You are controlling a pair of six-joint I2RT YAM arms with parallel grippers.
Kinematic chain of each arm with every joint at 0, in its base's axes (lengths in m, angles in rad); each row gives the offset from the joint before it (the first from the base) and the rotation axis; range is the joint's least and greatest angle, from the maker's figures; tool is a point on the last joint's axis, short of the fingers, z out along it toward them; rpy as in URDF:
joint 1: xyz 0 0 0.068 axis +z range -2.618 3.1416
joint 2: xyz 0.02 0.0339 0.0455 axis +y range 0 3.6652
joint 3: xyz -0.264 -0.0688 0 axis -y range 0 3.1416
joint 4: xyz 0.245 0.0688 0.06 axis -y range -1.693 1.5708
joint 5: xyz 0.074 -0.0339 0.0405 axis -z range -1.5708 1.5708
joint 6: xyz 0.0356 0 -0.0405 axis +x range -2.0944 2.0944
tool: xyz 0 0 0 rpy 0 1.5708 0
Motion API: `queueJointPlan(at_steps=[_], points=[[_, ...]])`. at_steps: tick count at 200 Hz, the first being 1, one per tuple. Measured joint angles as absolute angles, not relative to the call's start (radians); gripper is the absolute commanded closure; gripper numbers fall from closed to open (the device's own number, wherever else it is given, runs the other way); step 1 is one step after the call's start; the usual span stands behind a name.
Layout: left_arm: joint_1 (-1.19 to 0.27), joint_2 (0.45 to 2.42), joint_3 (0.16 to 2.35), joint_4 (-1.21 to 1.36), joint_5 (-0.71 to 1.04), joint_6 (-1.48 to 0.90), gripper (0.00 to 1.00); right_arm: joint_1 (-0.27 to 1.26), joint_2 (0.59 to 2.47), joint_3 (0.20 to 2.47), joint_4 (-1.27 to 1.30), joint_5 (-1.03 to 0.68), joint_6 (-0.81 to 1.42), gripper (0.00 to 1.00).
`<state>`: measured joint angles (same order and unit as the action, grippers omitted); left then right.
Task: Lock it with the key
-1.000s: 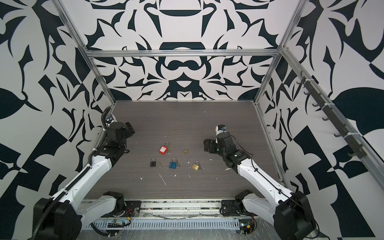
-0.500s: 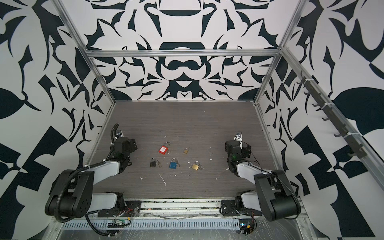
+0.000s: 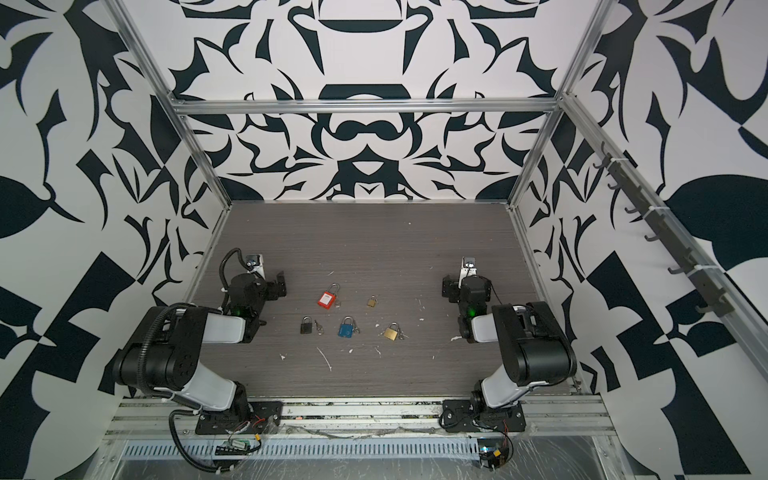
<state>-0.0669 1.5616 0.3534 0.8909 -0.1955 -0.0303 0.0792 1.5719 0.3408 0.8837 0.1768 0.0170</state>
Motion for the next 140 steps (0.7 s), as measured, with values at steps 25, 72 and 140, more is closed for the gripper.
queueJointPlan(at_steps=[25,72,140], points=[[-0.065,1.562,0.353,0.902,-0.186,-0.029,0.01,0.079,1.572,0.342,0.882,0.152,0.014,0.01],[-0.065,1.562,0.353,0.916,-0.182,-0.029,0.01,0.079,1.572,0.342,0.882,0.138,0.010,0.01],[-0.063,1.565,0.358,0.913,-0.175,-0.030,0.01,0.079,1.572,0.342,0.881,0.134,0.006,0.01]])
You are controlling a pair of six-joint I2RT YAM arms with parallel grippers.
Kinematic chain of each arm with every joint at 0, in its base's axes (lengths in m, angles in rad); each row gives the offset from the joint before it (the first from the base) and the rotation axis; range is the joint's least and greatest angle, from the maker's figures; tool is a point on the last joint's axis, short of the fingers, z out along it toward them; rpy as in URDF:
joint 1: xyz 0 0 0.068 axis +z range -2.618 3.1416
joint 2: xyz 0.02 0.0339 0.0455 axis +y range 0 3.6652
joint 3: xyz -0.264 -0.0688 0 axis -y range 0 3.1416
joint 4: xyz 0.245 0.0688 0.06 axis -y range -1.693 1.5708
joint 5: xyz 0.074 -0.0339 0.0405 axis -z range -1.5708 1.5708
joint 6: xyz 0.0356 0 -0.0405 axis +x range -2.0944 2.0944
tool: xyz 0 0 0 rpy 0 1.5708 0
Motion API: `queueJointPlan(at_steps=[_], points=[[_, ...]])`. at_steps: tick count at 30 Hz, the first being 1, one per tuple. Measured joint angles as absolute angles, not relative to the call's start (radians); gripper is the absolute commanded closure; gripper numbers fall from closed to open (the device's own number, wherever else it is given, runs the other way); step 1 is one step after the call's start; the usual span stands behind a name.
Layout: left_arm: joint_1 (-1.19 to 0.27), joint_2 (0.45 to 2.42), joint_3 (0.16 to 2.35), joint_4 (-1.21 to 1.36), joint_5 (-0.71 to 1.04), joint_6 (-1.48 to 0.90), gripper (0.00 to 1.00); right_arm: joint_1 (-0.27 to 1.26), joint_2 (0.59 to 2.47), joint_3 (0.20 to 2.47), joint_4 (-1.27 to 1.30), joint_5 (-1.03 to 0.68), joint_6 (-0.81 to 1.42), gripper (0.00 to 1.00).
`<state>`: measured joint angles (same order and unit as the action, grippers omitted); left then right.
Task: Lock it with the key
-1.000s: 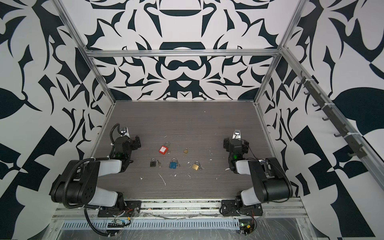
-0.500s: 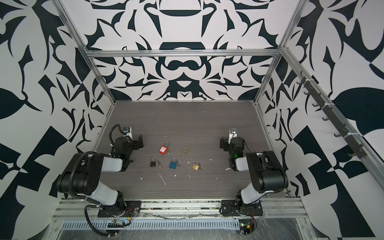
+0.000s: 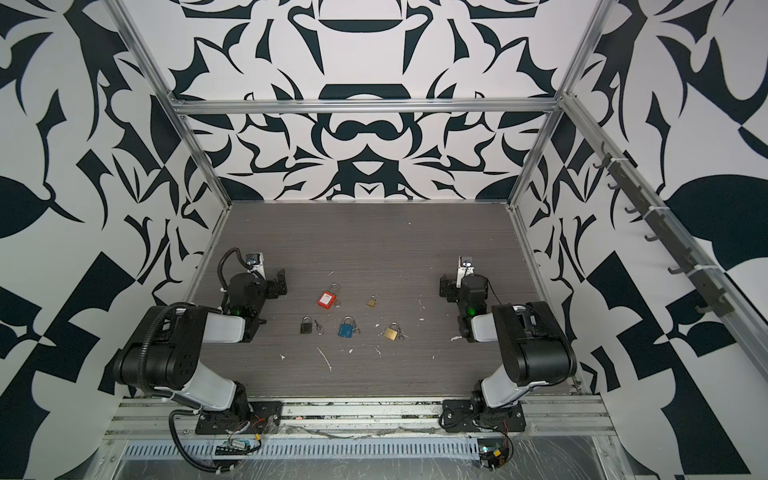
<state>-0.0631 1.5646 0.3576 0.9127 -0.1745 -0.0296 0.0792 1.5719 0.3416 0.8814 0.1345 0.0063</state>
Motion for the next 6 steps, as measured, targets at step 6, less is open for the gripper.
queueJointPlan(at_steps=[6], points=[[-0.061,1.565,0.358,0.911,-0.173,-0.029,0.01,0.079,1.572,0.342,0.881,0.134,0.004,0.01]])
